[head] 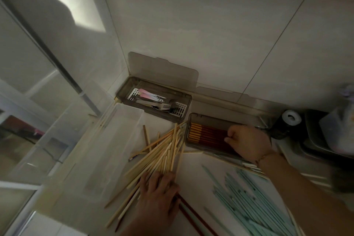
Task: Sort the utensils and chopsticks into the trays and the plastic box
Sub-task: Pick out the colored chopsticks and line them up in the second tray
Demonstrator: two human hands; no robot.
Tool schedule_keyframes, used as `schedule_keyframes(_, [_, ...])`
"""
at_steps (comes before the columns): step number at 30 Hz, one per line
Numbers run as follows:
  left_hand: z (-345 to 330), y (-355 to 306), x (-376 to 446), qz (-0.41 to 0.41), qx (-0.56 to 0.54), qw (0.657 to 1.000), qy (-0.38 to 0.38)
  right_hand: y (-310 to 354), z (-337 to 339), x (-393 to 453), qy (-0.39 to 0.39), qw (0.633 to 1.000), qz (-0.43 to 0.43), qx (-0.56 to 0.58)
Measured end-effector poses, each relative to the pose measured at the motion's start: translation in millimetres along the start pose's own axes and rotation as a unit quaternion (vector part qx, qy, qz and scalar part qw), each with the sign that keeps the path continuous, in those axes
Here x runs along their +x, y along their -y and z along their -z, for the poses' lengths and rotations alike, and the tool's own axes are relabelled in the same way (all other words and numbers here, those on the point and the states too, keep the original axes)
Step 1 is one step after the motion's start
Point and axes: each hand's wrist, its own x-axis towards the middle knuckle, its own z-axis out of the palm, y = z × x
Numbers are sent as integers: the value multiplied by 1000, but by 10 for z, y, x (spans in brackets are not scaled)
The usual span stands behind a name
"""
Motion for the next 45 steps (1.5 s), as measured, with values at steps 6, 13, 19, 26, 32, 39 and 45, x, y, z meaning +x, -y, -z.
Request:
schedule_keyframes(6, [-12,-8,-22,6,6,1000,12,436,-73,-1023,-35,991,90,97])
schedule_keyframes(13, [-46,3,-25,12,6,999,32,834,-656,-1565,114,989,60,65])
schedule_keyframes(19, [-45,6,-35,15,-4,999,41,965,-756,-1594,43,999,22,17])
schedule_keyframes(26, [-5,-9,-19,22,-14,999,37,770,-416,-1624,135,990,-28,15])
schedule_keyframes(32, [-23,-17,-15,18,-11,999,25,170,474,-1370,164,986,16,42])
schedule_keyframes(39, [-22,1,-13,10,-5,1000,2,-7,769,-627,-24,987,23,154])
schedule_keyframes(45, [45,1,31,-7,18,1000,-21,23,214,-4,30,999,17,-10])
